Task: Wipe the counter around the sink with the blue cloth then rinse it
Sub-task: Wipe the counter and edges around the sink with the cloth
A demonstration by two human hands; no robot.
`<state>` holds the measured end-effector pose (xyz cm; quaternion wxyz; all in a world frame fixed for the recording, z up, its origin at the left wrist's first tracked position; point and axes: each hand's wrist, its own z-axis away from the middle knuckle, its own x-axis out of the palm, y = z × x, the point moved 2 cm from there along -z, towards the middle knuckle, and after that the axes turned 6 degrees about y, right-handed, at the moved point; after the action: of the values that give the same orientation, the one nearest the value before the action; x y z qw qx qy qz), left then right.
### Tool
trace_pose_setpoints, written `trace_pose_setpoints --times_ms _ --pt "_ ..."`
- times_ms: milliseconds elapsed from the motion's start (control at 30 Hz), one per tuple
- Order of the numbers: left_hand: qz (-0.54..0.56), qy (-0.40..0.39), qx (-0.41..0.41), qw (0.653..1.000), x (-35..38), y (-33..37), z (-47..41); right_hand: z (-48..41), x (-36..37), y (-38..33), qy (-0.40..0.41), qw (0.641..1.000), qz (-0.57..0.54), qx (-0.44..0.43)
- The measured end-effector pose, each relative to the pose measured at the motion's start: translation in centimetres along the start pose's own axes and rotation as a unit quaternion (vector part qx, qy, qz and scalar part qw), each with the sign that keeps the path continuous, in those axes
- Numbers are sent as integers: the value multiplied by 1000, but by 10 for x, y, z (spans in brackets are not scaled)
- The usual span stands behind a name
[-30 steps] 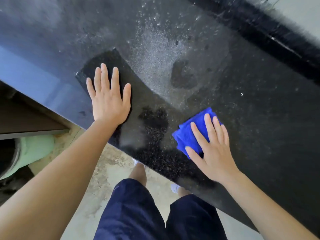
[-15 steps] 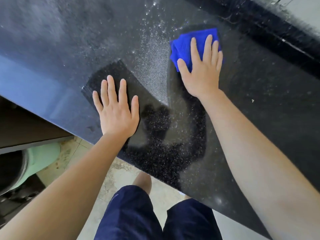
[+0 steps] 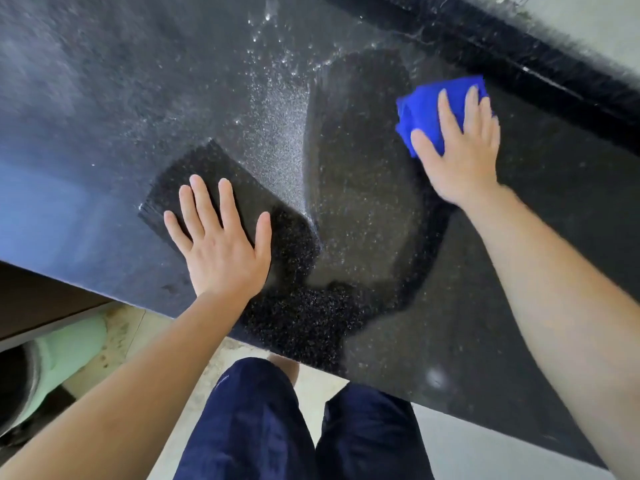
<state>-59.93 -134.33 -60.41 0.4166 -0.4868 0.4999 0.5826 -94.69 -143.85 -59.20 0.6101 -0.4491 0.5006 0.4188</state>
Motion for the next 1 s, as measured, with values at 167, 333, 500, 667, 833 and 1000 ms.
trace_pose_setpoints --times_ms 167,333,500,667,833,1000 --pt "-6 6 0 1000 2 2 0 -82 5 -55 27 995 -20 98" --pt "-2 5 -3 1000 0 2 1 17 18 -86 30 996 -33 -83" --pt "-3 7 -7 1000 -2 5 1 181 18 -57 -31 978 -53 -198" --pt "-7 9 -18 1000 -2 4 -1 159 24 -70 -37 958 -59 -280" --pt "-9 24 -30 999 -4 5 -1 12 26 -120 16 962 -37 -270" --pt "-10 36 -34 999 -3 7 -1 -51 15 -107 -13 982 -31 -185"
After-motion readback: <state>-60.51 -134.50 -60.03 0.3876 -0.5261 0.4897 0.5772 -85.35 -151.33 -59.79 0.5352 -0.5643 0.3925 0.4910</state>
